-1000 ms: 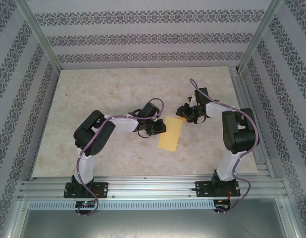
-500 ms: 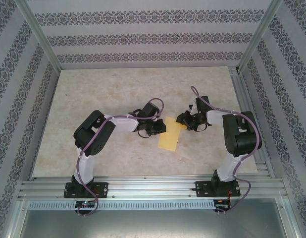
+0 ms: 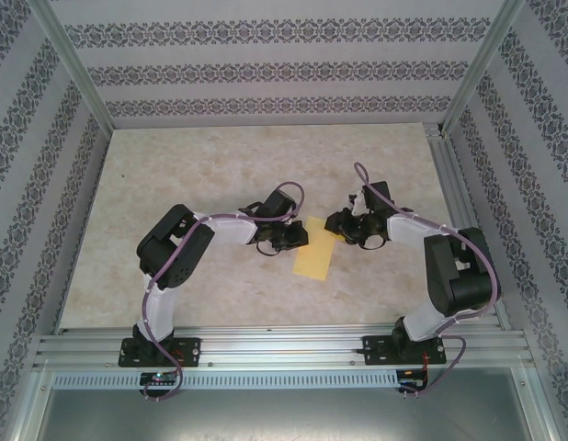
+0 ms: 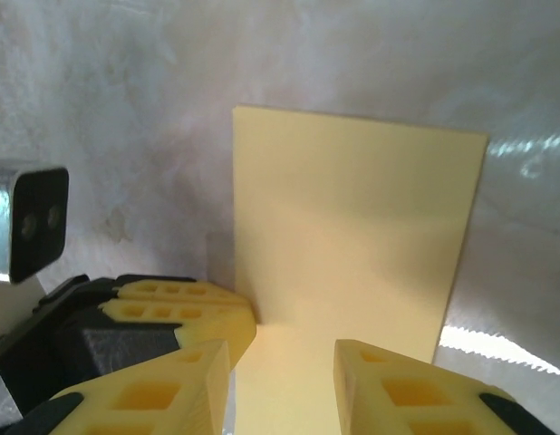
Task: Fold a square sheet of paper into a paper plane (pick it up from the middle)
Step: Fold the square sheet of paper in half at the center of the table.
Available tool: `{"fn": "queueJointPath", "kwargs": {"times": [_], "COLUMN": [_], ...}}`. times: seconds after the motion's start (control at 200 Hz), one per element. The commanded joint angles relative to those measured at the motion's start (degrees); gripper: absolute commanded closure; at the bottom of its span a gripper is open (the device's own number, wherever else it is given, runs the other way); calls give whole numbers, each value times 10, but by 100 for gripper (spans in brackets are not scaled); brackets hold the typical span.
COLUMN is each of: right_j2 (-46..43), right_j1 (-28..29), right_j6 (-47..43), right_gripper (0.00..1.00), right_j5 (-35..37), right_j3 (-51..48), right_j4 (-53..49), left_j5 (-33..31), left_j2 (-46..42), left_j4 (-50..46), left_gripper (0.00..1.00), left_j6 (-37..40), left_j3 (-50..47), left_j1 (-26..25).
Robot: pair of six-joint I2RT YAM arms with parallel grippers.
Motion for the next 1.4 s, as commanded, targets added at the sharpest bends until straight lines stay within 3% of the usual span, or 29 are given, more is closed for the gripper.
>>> {"fn": "queueJointPath", "kwargs": {"times": [0.0, 0.225, 0.59, 0.829, 0.974, 1.199, 1.399], "right_j2": [10, 40, -77, -49, -30, -109, -127], "right_j1": [11, 19, 46, 68, 68, 71, 92], "right_j6": [26, 15, 33, 60, 35, 30, 74], "right_gripper": [66, 67, 65, 65, 66, 64, 64], "right_j5": [2, 27, 17, 20, 38, 39, 9], "right_j3": [-39, -61, -69, -116, -119, -105, -134], "right_j4": [38, 33, -3, 52, 19, -31, 22], "left_j5": [-8, -7, -9, -8, -9, -8, -8], "left_j2": [15, 15, 12, 10, 9, 11, 11], "left_j4": [-38, -38, -38, -35, -38, -37, -39], "left_gripper": [86, 86, 86, 86, 86, 86, 86], "left_j6": [8, 9, 8, 7, 8, 7, 7], "left_j3": [2, -1, -1, -3, -3, -2, -1], "left_j1": [-12, -12, -13, -13, -13, -13, -14]}}
